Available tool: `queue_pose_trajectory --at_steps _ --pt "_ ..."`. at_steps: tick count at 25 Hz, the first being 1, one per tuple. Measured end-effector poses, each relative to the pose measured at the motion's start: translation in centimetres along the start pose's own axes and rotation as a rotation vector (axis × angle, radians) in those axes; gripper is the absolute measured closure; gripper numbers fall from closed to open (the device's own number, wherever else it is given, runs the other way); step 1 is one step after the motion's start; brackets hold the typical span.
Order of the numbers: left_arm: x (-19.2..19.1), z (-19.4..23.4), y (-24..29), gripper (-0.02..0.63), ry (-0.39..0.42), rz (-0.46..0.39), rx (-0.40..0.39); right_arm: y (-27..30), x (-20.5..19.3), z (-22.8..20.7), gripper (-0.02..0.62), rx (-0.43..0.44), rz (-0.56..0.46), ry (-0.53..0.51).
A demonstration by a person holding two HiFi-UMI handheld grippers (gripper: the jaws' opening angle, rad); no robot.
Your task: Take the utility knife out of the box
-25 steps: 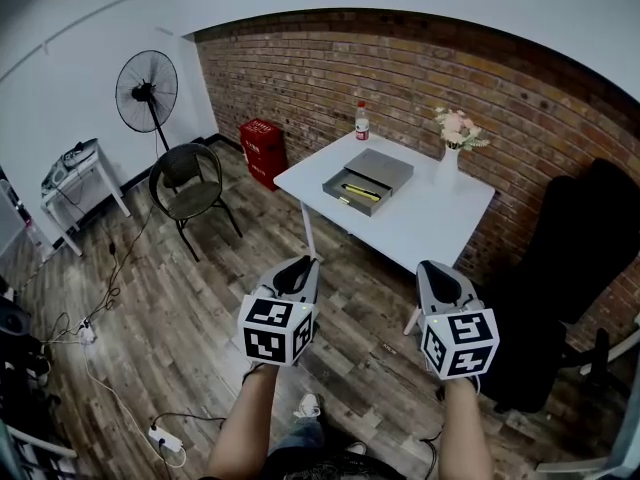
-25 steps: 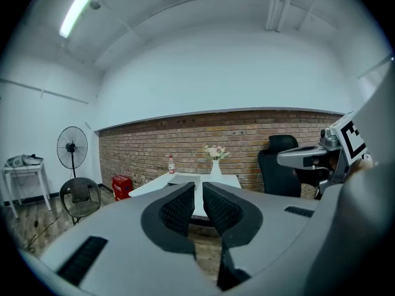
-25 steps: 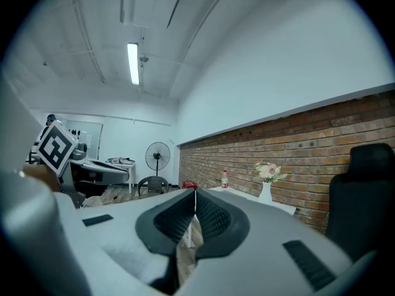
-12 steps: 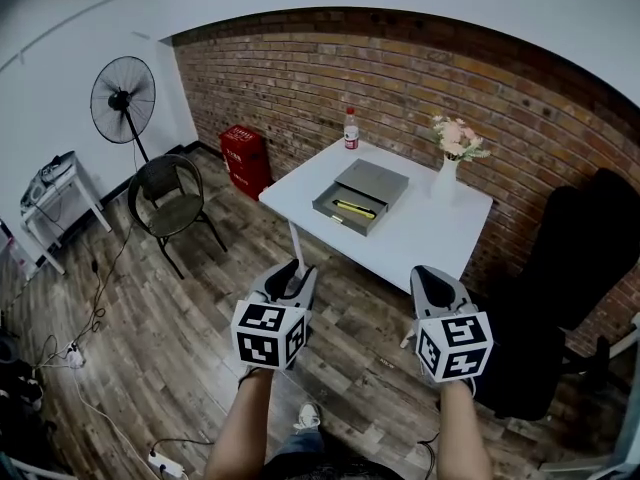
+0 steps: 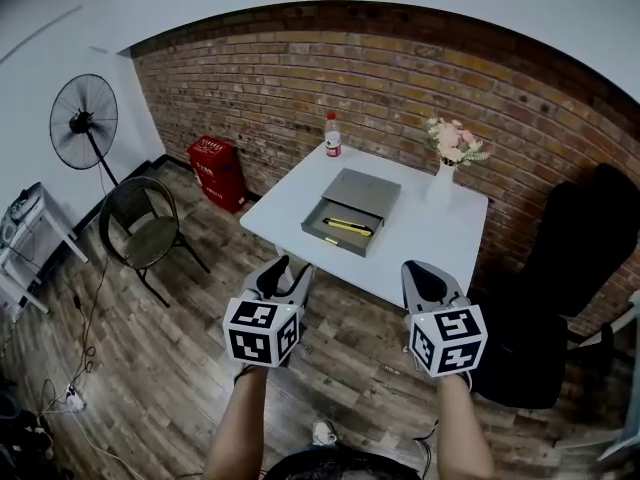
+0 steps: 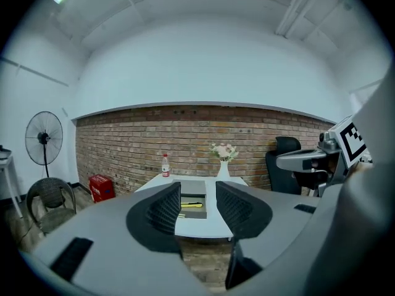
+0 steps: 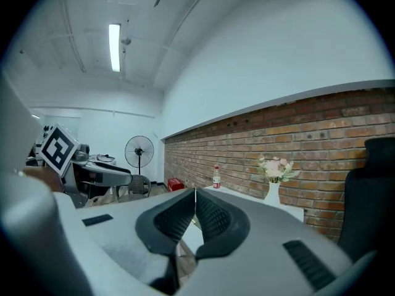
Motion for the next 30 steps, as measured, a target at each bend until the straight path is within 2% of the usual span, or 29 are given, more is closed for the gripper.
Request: queue_pose_trajectory --at_steps 4,9,17,30 --pt "-0.1 2.3 2.5 0.405 0.005 0.005 -0.027 2.5 0.5 0.1 0.575 -0.04 0.006 0.002" --pt "0.4 4.3 5.2 0.405 -0.013 0.002 -0.091 4.7 0.9 -0.2 0.575 -0.09 0.01 0.003" --pt "0.4 4.8 9.8 0.407 0.026 0.024 -0.137 7.7 0.7 -2.2 0.575 -0.138 0.025 0.014" --pt "2.4 6.9 21.1 0.407 0.045 0.045 -0.146 18.4 2.0 -10.2 0.575 -0.113 0.016 0.037"
Point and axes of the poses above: the fingertips, and each gripper's own axes: y forward along the fingers, z to its left, x out of its top, the point moved 3 cm from there along -y, backward along the fingers, and after that the axes turned 3 degrees about y, right-handed, at the moved point
